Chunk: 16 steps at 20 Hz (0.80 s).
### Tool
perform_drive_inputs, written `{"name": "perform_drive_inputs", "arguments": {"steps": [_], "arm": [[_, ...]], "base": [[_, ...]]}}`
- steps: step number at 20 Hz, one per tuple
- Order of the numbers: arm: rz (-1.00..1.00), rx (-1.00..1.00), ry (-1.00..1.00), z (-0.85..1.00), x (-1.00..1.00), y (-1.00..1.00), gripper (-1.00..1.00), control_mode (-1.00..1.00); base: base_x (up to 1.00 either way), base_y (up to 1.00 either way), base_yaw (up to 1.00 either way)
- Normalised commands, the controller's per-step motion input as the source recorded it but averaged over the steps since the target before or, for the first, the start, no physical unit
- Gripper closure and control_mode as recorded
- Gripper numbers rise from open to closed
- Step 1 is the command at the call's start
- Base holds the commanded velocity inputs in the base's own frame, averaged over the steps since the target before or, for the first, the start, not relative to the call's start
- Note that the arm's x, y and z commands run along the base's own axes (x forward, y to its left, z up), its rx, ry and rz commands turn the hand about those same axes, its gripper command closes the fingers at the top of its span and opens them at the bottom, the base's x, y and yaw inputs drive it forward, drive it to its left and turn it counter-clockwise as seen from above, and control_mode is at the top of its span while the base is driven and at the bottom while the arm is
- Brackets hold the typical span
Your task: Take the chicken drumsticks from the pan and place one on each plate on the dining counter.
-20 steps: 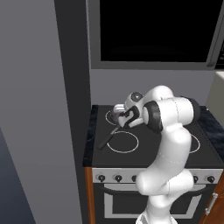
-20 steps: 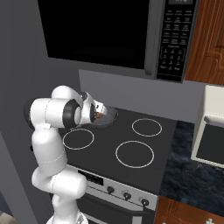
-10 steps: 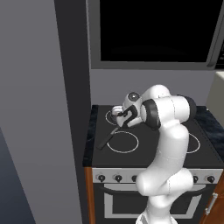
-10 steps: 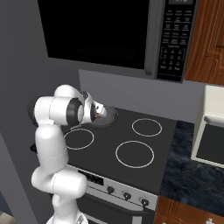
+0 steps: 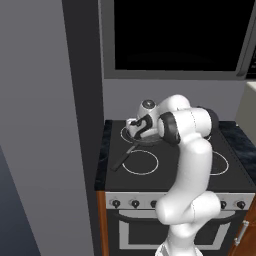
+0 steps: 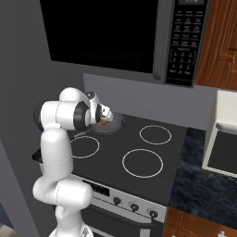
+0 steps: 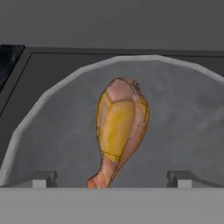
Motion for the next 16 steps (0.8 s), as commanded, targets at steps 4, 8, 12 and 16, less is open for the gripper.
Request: {"name": "perform_drive_inputs", "arguments": {"steps": [4,8,12,16], "arm": [[0.0,0.0,0.0,-0.08,0.2,-0.01,-1.0,-1.0],[0.0,0.0,0.0,-0.15,0.13,-0.02,-1.0,-1.0],[0.0,0.0,0.0,-0.21,0.06,0.0,-1.0,-1.0],[0.0,0.0,0.0,-0.18,0.06,-0.03,-1.0,-1.0]], "base": [[0.0,0.0,0.0],[0.0,0.0,0.0],[0.0,0.0,0.0],[0.0,0.0,0.0]]}}
